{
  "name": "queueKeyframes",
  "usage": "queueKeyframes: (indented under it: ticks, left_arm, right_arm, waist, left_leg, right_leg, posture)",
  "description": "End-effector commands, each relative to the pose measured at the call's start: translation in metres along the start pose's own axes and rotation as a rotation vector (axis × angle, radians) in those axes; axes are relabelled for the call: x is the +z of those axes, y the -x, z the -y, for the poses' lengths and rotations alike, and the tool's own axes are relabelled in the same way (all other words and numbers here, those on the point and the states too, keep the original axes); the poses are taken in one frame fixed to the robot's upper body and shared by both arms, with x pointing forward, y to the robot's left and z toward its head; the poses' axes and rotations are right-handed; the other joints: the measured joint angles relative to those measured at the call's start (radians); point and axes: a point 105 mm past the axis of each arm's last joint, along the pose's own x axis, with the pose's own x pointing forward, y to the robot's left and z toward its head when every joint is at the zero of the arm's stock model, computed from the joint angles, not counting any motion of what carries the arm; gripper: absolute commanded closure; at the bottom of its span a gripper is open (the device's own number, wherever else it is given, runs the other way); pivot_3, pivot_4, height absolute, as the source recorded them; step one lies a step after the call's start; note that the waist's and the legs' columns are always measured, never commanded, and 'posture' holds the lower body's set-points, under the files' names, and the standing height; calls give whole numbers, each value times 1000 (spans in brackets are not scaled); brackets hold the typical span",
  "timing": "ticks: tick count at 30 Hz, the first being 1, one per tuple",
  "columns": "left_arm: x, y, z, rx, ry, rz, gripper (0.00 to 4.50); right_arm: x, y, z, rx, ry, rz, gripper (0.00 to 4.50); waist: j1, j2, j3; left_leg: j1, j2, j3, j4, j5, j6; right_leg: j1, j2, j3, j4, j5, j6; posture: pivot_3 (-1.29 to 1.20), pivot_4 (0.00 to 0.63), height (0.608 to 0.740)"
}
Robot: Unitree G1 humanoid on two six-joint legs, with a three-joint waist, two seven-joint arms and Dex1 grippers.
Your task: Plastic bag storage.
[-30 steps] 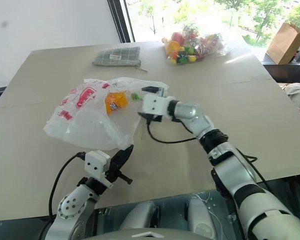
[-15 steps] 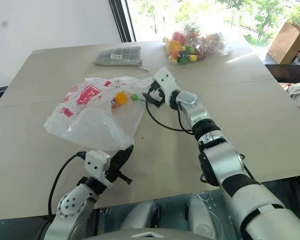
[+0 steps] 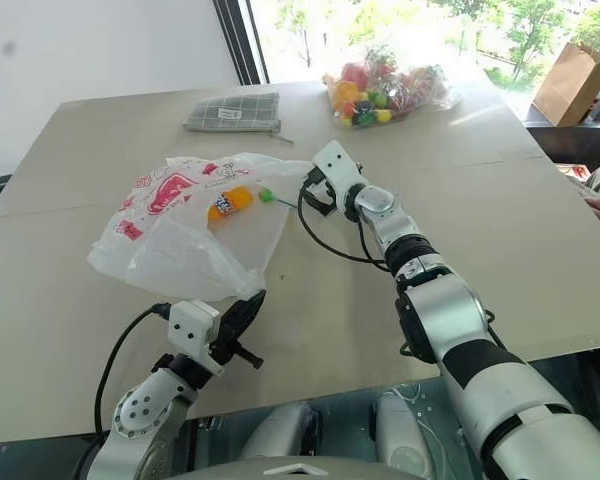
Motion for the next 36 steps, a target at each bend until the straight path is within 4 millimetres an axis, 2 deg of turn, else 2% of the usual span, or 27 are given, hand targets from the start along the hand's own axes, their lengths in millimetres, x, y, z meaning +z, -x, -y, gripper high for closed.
queueKeyframes:
  ticks: [1,2,4,10,13,16,18,19,21,26,29,33,36]
  left_arm:
    - [13,1,-1,7,-25,42,4500]
    - [13,1,-1,8,-26,42,4500]
    - [13,1,-1,10,-26,44,4500]
    - [13,0,-1,14,-25,46,4500]
    - [13,-1,-3,18,-33,48,4500]
    - [23,-4,-19,56,-63,73,4500]
    - [48,-11,-45,126,-97,146,4500]
    - [68,-17,-63,166,-128,200,4500]
    - [98,-23,-83,209,-166,274,4500]
    - [171,-33,-118,259,-194,469,4500]
    - [207,-35,-133,276,-204,556,4500]
    - [243,-36,-152,304,-169,653,4500]
    - [255,-34,-169,353,-147,692,4500]
  right_arm:
    - [21,-2,9,-35,7,46,528]
    - [20,-2,9,-34,3,37,728]
    - [15,-3,5,-18,5,15,1529]
    - [7,-1,5,-15,-1,-1,4482]
    - [3,2,8,-4,-25,-1,4482]
    - [9,7,4,123,-245,26,4482]
    - [24,19,2,297,-466,65,4482]
    - [40,30,10,376,-609,118,4482]
    - [61,51,24,461,-724,198,4482]
    - [91,89,48,490,-696,292,4482]
    - [117,106,65,470,-766,403,4482]
    - [143,123,94,384,-818,548,4482]
    - [155,135,120,287,-851,654,4482]
  waist:
    - [0,0,0]
    - [0,0,0]
    - [-2,0,0]
    - [-1,0,0]
    - [-1,0,0]
    - [1,0,0]
    - [2,0,0]
    - [9,0,1]
    - [18,0,1]
    - [12,1,1]
    - [3,1,1]
    - [2,0,1]
    - [2,1,1]
  left_leg:
    - [0,0,0,0,0,0]
    - [0,0,0,0,0,0]
    - [0,0,0,0,0,0]
    - [0,0,0,0,0,0]
    - [0,0,0,0,0,0]
    - [0,0,0,0,0,0]
    - [0,0,0,0,0,0]
    - [-1,0,-1,1,0,0]
    - [-6,0,-7,5,0,0]
    - [-11,-3,-10,8,0,1]
    - [-16,-4,-13,13,-1,1]
    - [-16,-4,-14,14,0,1]
    - [-16,-5,-14,16,0,1]
  right_leg:
    - [0,0,0,0,0,0]
    - [0,0,0,0,0,0]
    - [0,0,0,0,0,0]
    - [0,0,0,0,0,0]
    - [0,0,0,0,0,0]
    - [0,0,0,0,0,0]
    - [0,0,0,0,0,0]
    - [0,0,-1,1,0,0]
    - [-1,-1,-8,1,0,0]
    - [-2,-3,-11,-1,1,-1]
    - [-4,-4,-15,-1,1,-1]
    - [-4,-4,-15,0,1,-1]
    - [-4,-4,-15,2,1,-1]
  posture:
    - [0,150,740]
    - [0,150,740]
    - [0,150,740]
    - [0,150,740]
    - [0,150,740]
    - [0,150,740]
    - [0,150,740]
    - [0,150,740]
    - [0,150,740]
    - [0,150,740]
    - [0,150,740]
    - [0,150,740]
    - [0,150,740]
